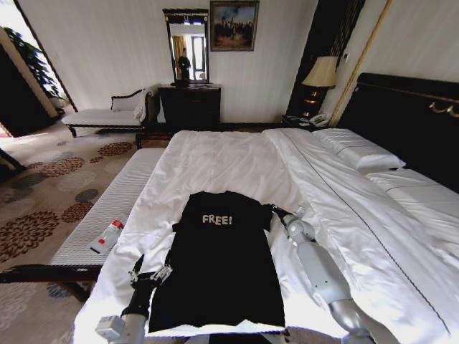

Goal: Fold the clothes on the bed.

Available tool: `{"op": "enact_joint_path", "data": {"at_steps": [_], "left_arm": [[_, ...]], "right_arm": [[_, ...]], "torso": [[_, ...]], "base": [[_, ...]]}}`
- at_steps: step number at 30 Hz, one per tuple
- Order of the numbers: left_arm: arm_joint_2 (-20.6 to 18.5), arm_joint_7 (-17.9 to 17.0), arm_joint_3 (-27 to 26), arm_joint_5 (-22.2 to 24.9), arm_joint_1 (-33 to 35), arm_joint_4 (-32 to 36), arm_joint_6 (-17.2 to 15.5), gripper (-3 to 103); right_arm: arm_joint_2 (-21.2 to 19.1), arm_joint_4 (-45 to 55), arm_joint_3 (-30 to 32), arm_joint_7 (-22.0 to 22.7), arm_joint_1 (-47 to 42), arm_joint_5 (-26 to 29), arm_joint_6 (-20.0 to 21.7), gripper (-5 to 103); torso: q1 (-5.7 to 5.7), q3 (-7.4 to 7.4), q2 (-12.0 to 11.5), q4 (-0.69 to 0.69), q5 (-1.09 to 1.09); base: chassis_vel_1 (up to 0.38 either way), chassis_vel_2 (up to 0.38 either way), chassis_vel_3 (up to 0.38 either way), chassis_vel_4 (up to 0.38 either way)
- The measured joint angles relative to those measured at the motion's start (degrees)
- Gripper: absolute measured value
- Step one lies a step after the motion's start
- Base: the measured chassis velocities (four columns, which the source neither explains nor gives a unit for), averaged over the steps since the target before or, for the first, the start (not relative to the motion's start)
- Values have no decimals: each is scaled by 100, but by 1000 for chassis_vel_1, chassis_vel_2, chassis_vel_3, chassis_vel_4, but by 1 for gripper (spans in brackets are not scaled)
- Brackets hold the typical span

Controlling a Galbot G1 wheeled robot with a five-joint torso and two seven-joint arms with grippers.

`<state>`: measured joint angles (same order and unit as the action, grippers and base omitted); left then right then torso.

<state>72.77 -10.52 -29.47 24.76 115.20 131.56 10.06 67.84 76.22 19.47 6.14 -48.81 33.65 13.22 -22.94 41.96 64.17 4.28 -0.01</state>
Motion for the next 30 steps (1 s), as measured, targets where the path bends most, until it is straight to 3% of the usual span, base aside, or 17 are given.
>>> {"op": "enact_joint_path", "data": {"at_steps": [1, 8, 9, 12, 15, 20, 24, 30], "left_arm": [[0, 0, 0, 0, 0, 0, 0, 100], [6, -5, -32, 22, 13, 3, 6, 100], [6, -5, -32, 22, 13, 3, 6, 100], [19, -5, -49, 22, 42, 17, 9, 100], [24, -6, -64, 22, 55, 27, 11, 100], [35, -6, -67, 22, 63, 41, 12, 100], [36, -5, -37, 13, 68, 22, 19, 100], [51, -2, 41, -29, 39, -18, 20, 100]], "right_arm": [[0, 0, 0, 0, 0, 0, 0, 0], [28, -39, -370, -141, -98, -1510, -652, 0], [28, -39, -370, -141, -98, -1510, -652, 0], [58, -118, -518, -178, -108, -2336, -997, 0], [91, -134, -586, -207, -148, -2575, -1105, 0], [129, -276, -559, -207, -160, -2285, -1102, -3], [-70, -120, -390, -267, -278, -1304, -1012, 17], [-233, 54, -183, -290, -426, -796, -969, 33]], "torso": [[0, 0, 0, 0, 0], [0, 0, 0, -2, 0], [0, 0, 0, -2, 0], [0, 0, 0, -2, -1], [0, 0, 0, -2, 0], [0, 0, 0, -3, 1], [0, 0, 0, 0, 1], [0, 0, 0, -2, 0]], "base": [[0, 0, 0, 0], [0, 0, 0, 0], [0, 0, 0, 0], [0, 0, 0, 0], [0, 0, 0, 0], [0, 0, 0, 0], [0, 0, 0, 0], [0, 0, 0, 0]]}}
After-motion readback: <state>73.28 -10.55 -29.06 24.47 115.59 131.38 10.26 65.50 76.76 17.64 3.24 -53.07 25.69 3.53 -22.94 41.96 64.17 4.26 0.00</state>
